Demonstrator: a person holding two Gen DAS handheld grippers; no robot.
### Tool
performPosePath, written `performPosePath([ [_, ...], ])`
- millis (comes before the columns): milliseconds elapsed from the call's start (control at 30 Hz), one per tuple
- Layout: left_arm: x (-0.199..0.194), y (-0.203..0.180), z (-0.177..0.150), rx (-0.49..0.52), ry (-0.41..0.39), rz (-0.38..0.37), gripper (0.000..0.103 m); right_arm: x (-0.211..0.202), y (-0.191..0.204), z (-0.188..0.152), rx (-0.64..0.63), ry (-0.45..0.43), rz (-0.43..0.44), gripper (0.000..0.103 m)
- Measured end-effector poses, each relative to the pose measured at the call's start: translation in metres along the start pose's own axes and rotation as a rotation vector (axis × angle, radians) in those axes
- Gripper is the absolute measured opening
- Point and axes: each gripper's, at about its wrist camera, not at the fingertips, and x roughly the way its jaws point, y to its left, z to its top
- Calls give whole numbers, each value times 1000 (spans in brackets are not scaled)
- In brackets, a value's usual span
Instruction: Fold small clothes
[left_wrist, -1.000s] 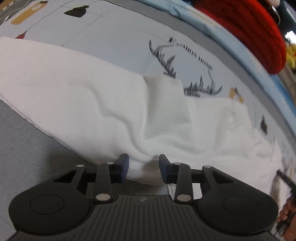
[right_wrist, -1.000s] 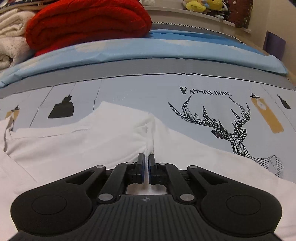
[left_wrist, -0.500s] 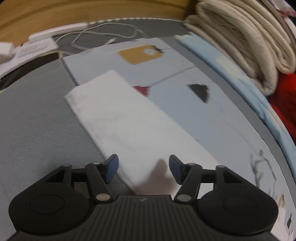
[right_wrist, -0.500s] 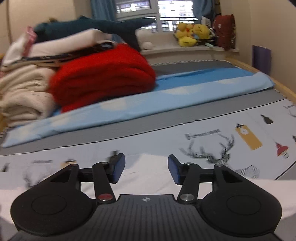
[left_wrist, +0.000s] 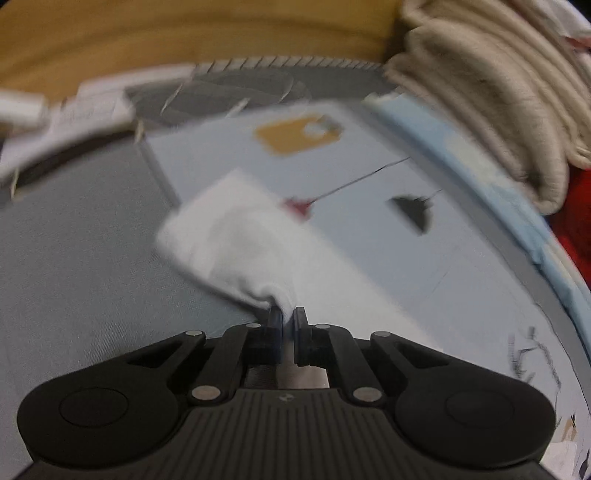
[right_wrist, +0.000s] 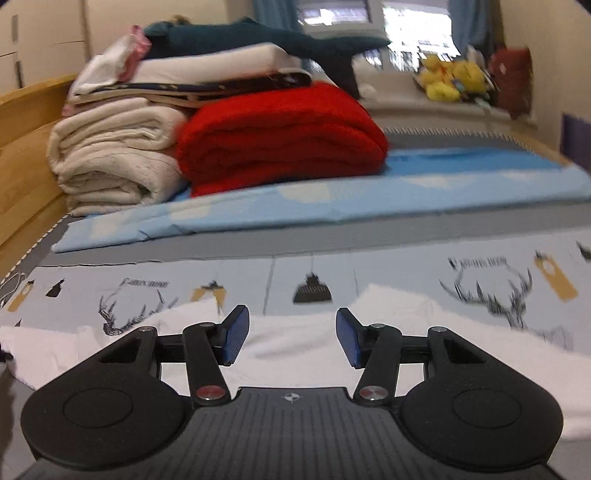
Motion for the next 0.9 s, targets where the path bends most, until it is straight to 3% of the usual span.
performPosePath([
  [133,-46,-43,-2,70,-94,-120,5,-3,4,0,-76,1,9,52],
  [233,-81,-81,-18,121,-119,-234,5,-4,4,-3,-98,45,-16,51],
  [433,-151,-177,-102,349,-87,-596,5,-10,-4,-18,-43,107,-75,47],
  [500,-170,-204,-138,422,-28,-745,5,-13,-9,-24,-14,126,-97,42],
  [600,-169,-235,-185,472,268,-979,12,-13,-21,-31,55,145,-137,34],
  [633,-167,-239,-195,465,325,-996,14,-13,-26,-33,87,151,-146,34],
  [667,-165,-239,-200,449,334,-970,18,-14,-31,-35,124,158,-152,34],
  [800,-148,-223,-190,333,262,-766,20,-16,-50,-45,240,177,-164,34],
  [900,-143,-213,-184,365,171,-578,20,-14,-55,-51,294,192,-135,34],
])
